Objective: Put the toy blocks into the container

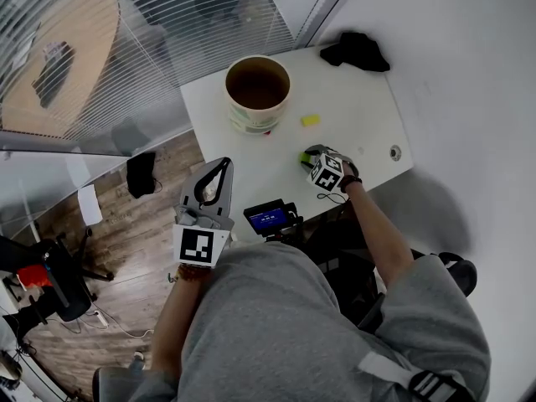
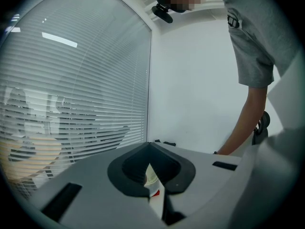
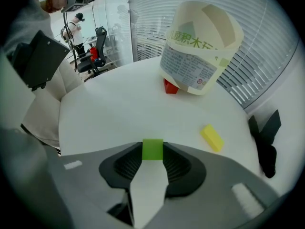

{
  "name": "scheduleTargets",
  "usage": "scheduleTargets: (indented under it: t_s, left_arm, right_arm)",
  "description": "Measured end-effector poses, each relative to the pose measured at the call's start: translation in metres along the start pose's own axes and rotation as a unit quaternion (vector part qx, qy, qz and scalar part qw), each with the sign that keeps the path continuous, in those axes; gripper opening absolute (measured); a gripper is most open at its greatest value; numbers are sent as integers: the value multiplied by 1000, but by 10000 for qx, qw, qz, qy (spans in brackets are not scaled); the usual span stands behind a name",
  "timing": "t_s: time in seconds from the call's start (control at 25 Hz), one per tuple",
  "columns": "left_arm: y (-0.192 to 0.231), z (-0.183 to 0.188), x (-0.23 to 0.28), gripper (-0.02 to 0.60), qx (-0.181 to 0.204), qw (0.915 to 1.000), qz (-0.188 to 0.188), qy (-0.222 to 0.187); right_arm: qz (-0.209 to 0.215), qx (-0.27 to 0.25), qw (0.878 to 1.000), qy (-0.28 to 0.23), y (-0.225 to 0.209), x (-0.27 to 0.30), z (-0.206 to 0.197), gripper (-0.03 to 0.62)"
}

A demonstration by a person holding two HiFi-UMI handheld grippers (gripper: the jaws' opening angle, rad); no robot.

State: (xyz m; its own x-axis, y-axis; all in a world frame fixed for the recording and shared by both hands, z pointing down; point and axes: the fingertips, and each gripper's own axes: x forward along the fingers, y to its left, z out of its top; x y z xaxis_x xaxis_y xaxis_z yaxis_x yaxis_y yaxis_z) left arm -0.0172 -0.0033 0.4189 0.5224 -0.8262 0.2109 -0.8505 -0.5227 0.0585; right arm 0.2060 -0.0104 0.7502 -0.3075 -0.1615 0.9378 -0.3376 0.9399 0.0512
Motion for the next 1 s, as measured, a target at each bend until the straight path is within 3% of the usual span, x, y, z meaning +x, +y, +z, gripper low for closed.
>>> scheduleTargets:
  t_s: [0.4, 1.0]
  left_arm:
    - [-3, 0, 3, -3, -41, 10000, -88, 1]
    - [-9, -7, 12, -3, -77, 9998, -151, -36]
  right_arm:
    - [-55, 155, 9997, -185, -2, -14, 9, 144]
    - [-517, 741, 9844, -1508, -13, -76, 70, 143]
